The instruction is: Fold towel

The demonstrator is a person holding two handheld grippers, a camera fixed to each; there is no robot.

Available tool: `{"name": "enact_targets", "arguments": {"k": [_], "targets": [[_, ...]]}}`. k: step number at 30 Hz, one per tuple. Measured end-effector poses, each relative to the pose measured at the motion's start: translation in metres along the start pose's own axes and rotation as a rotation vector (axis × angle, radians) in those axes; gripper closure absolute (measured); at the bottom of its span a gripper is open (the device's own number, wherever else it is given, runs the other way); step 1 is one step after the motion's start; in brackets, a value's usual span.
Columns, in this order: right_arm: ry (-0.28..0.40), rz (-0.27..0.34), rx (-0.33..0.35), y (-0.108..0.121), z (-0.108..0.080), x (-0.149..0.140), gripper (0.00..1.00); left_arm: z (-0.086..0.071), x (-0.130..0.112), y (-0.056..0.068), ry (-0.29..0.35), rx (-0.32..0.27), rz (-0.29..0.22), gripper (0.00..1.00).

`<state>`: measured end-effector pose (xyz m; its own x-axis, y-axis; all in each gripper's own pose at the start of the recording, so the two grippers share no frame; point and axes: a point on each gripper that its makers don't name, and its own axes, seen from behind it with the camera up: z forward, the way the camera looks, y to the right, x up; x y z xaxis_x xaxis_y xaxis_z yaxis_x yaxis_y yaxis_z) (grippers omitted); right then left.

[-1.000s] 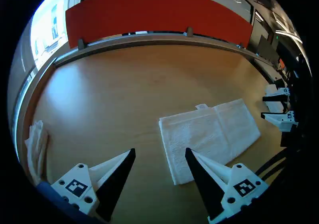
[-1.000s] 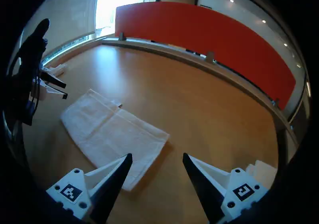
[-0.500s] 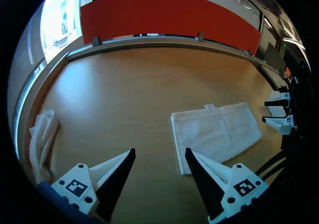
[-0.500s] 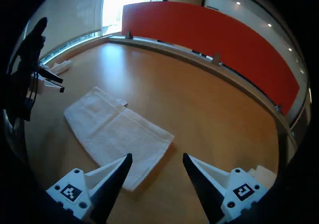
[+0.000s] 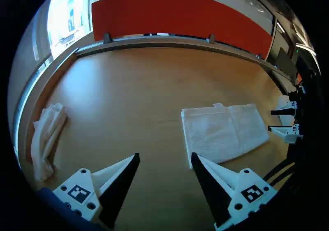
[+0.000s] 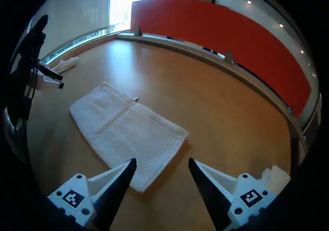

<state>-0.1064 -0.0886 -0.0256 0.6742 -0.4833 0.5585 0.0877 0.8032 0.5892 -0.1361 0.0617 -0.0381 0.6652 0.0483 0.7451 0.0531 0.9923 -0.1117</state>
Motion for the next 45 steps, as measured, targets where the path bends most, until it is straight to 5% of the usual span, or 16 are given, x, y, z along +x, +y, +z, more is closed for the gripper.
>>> {"name": "enact_targets", "arguments": {"k": [22, 45], "targets": [[-0.062, -0.002, 0.034, -0.016, -0.002, -0.042, 0.07, -0.020, -0.030, -0.007, -0.032, 0.014, -0.020, 0.07], [-0.116, -0.035, 0.113, -0.032, -0.006, -0.056, 0.77, -0.022, -0.035, -0.009, -0.036, 0.011, -0.035, 0.07]]}}
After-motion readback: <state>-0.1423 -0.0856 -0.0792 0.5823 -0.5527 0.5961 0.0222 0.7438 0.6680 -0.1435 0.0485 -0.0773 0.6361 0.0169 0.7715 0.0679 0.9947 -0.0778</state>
